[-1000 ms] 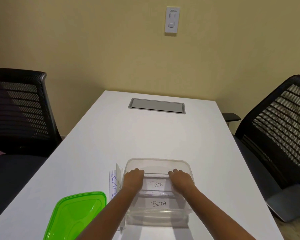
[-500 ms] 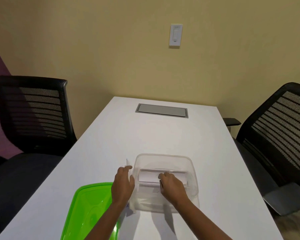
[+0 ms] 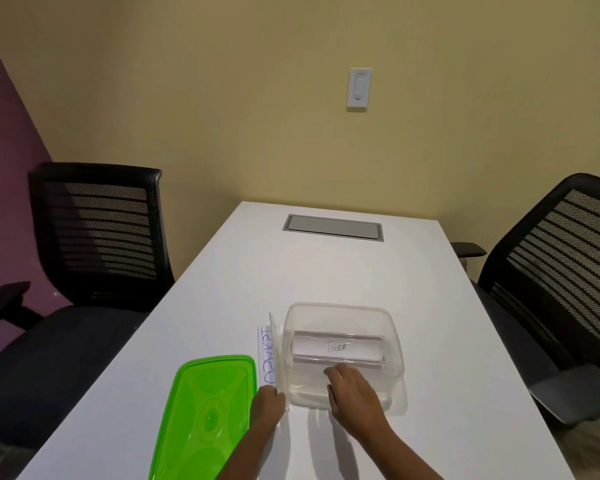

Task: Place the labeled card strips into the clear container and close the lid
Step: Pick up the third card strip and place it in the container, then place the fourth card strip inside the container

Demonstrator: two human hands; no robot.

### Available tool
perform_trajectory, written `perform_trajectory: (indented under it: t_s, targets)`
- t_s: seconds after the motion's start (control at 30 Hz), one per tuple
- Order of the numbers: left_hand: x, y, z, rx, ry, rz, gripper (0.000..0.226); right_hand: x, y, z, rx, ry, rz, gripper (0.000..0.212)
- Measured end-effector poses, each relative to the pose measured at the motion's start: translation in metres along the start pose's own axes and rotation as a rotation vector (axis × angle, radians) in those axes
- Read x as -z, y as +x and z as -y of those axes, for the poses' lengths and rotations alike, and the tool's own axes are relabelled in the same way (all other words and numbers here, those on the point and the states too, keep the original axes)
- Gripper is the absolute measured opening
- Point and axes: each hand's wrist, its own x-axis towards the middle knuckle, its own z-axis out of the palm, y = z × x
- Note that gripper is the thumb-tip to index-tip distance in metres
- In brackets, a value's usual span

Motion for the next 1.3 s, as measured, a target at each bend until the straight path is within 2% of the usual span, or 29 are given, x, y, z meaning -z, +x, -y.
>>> perform_trajectory:
  t_s: [0.07, 0.23, 0.3, 0.37, 0.57, 0.7, 0.83, 1.03, 1.2, 1.3]
  targets:
    - [-0.001, 0.004, 0.003, 0.006, -0.056, 0.001, 0.04, -0.001, -0.003, -0.001, 0.006, -0.022, 0.004, 0.038]
    - [0.009, 0.011, 0.0, 0.023, -0.303, -0.044, 0.042, 0.004, -0.006, -0.006, -0.021, 0.065, -0.009, 0.03]
    - [0.014, 0.017, 0.0, 0.018, -0.358, -0.081, 0.046, 0.006, -0.003, -0.006, -0.054, 0.091, 0.063, 0.033]
    - [0.021, 0.02, -0.001, 0.017, -0.415, -0.101, 0.044, 0.007, 0.0, -0.006, -0.074, 0.103, 0.077, 0.038]
    - [0.044, 0.018, -0.009, -0.034, -0.532, -0.133, 0.036, 0.011, 0.015, 0.005, -0.087, 0.236, 0.066, 0.035]
    - [0.058, 0.009, -0.021, -0.011, -0.799, -0.169, 0.041, 0.014, 0.024, 0.016, -0.068, 0.315, 0.067, 0.035]
    - [0.069, -0.012, -0.039, -0.039, -0.965, -0.153, 0.026, 0.02, 0.031, 0.027, -0.088, 0.441, 0.044, 0.033]
    - [0.065, -0.044, -0.061, -0.148, -1.149, 0.022, 0.019, 0.038, 0.044, 0.039, -0.209, 0.742, -0.002, 0.03]
    - [0.046, -0.06, -0.069, -0.202, -1.219, 0.213, 0.027, 0.05, 0.051, 0.036, -0.332, 0.922, 0.1, 0.045]
    - [0.035, -0.063, -0.073, -0.203, -1.192, 0.292, 0.026, 0.053, 0.052, 0.028, -0.393, 1.017, 0.132, 0.041]
